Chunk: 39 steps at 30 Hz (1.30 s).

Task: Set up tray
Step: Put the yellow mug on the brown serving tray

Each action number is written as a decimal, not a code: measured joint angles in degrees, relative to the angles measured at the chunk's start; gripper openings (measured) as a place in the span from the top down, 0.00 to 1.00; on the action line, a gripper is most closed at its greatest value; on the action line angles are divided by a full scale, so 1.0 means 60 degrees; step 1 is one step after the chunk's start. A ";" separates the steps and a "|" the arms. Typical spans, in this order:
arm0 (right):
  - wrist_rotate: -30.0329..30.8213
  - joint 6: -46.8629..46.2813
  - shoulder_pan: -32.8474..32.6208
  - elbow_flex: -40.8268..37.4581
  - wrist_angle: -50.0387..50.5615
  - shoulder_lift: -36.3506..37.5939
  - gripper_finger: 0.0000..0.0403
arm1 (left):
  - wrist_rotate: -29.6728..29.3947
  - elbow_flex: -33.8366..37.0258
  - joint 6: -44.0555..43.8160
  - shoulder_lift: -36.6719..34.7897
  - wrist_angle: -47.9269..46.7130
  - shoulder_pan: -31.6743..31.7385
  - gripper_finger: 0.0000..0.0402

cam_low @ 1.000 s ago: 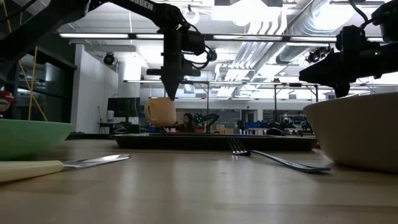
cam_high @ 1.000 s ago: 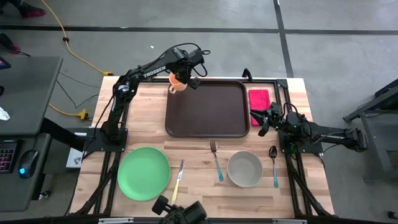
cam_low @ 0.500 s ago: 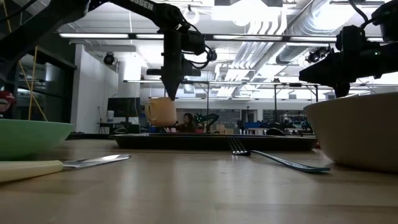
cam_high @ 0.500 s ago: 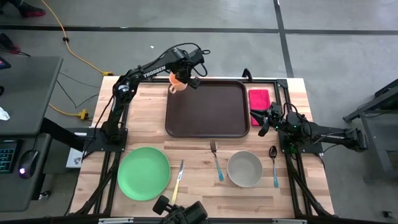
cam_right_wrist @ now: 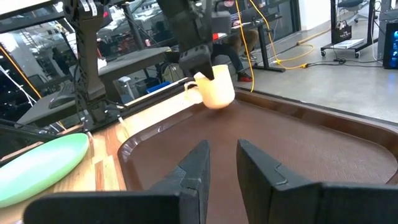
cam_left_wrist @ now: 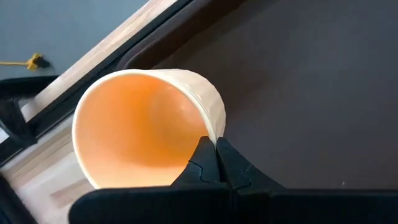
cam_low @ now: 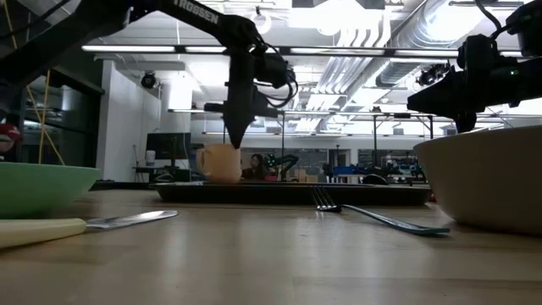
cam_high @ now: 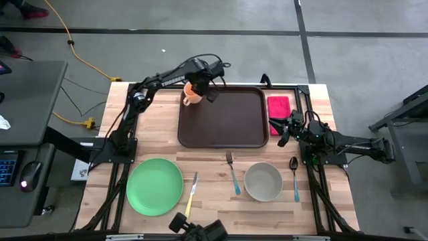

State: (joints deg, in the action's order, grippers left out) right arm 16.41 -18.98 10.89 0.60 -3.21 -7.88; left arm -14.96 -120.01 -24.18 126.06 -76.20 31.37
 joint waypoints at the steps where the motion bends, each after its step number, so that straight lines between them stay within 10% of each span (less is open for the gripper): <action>1: -0.0005 0.0000 0.0001 0.0000 -0.0007 -0.0003 0.86 | 0.0003 0.0000 0.0000 0.0031 0.0062 -0.0002 0.98; 39: -0.0071 -0.0008 0.0000 0.0000 0.0001 -0.0003 0.86 | -0.0210 -0.0007 -0.0005 0.0273 0.0153 0.0068 0.98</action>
State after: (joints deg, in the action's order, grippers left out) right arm 15.99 -19.03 10.89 0.60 -3.20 -7.90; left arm -16.22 -120.05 -24.22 127.70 -75.29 31.78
